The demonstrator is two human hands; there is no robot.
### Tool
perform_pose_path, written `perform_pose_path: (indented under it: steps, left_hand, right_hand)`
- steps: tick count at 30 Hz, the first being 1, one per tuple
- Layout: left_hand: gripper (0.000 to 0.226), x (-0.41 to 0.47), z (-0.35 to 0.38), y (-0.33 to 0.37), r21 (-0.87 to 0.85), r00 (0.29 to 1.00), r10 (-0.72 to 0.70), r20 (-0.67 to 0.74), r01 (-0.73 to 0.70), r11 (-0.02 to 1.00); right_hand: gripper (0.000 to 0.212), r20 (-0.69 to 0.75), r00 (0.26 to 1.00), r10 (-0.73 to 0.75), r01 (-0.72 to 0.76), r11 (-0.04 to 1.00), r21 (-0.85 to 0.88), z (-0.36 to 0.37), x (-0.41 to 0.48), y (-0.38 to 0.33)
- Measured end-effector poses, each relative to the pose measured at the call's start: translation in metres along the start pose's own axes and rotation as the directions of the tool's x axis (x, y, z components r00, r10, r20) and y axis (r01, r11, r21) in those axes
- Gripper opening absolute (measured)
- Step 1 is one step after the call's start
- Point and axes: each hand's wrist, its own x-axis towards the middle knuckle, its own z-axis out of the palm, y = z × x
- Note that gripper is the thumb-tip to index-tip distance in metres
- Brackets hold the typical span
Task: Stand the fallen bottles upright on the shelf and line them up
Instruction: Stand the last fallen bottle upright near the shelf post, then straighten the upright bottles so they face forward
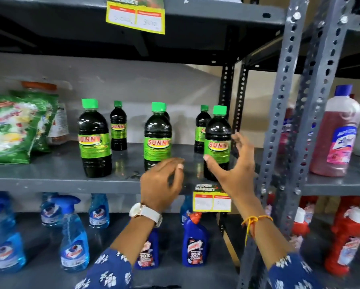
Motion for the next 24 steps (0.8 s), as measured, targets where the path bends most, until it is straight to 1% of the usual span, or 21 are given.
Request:
perform_pose_path:
  steps: [1,2,3,4,5,6,7,8,9,10,11,12,14,18,24]
  left_hand:
    - [0.029,0.001,-0.016,-0.012,0.029,0.994,0.006,-0.114,-0.002,1.000]
    - [0.029,0.004,-0.031,-0.025,0.066,0.976,0.002,-0.218,0.013,0.998]
    - [0.029,0.007,-0.048,-0.042,0.111,0.953,-0.016,-0.303,0.052,0.992]
    - [0.030,0.010,-0.065,-0.058,0.152,0.930,-0.055,-0.363,0.117,0.981]
    - [0.035,0.013,-0.079,-0.075,0.182,0.912,-0.112,-0.395,0.197,0.963]
    - [0.045,0.014,-0.092,-0.091,0.204,0.906,-0.180,-0.384,0.274,0.940]
    - [0.060,0.013,-0.101,-0.105,0.220,0.910,-0.259,-0.323,0.339,0.915]
    - [0.077,0.011,-0.108,-0.119,0.227,0.906,-0.357,-0.226,0.405,0.886]
    - [0.091,0.009,-0.114,-0.129,0.234,0.878,-0.465,-0.113,0.478,0.847]
    - [0.100,0.006,-0.116,-0.136,0.266,0.835,-0.550,-0.011,0.532,0.804]
    - [0.101,0.004,-0.116,-0.141,0.329,0.800,-0.596,0.061,0.548,0.769]
    - [0.097,0.002,-0.115,-0.144,0.404,0.786,-0.610,0.100,0.528,0.747]
    - [0.090,0.000,-0.113,-0.149,0.490,0.798,-0.592,0.115,0.472,0.733]
    - [0.085,0.000,-0.112,-0.157,0.491,0.840,-0.535,0.085,0.432,0.756]
    - [0.082,-0.001,-0.112,-0.158,0.484,0.859,-0.505,0.082,0.408,0.774]
  right_hand:
    - [0.074,-0.012,0.998,-0.062,0.062,0.998,0.030,0.014,-0.002,-0.013]
    - [0.072,0.030,0.998,-0.063,0.061,0.996,0.057,0.028,-0.004,-0.024]
    - [0.077,0.107,0.994,-0.003,-0.005,0.997,0.075,0.046,-0.006,-0.034]
    - [0.087,0.201,0.975,0.095,-0.111,0.992,0.067,0.064,-0.010,-0.043]
    - [0.100,0.289,0.937,0.196,-0.214,0.976,0.033,0.080,-0.013,-0.047]
    - [0.109,0.349,0.894,0.280,-0.295,0.956,-0.012,0.094,-0.018,-0.050]
    - [0.111,0.373,0.865,0.335,-0.341,0.939,-0.052,0.104,-0.022,-0.049]
    - [0.108,0.370,0.854,0.365,-0.360,0.929,-0.087,0.112,-0.026,-0.049]
    - [0.100,0.352,0.854,0.383,-0.362,0.924,-0.128,0.117,-0.030,-0.049]
    - [0.092,0.333,0.859,0.388,-0.344,0.920,-0.185,0.120,-0.033,-0.048]
    - [0.087,0.322,0.866,0.383,-0.309,0.915,-0.258,0.122,-0.034,-0.048]
    - [0.083,0.316,0.873,0.373,-0.268,0.906,-0.329,0.124,-0.036,-0.046]
    - [0.077,0.293,0.885,0.361,-0.223,0.883,-0.412,0.126,-0.038,-0.045]
    - [0.074,0.281,0.900,0.333,-0.184,0.876,-0.446,0.126,-0.036,-0.045]
    - [0.075,0.260,0.907,0.332,-0.185,0.867,-0.463,0.127,-0.037,-0.047]
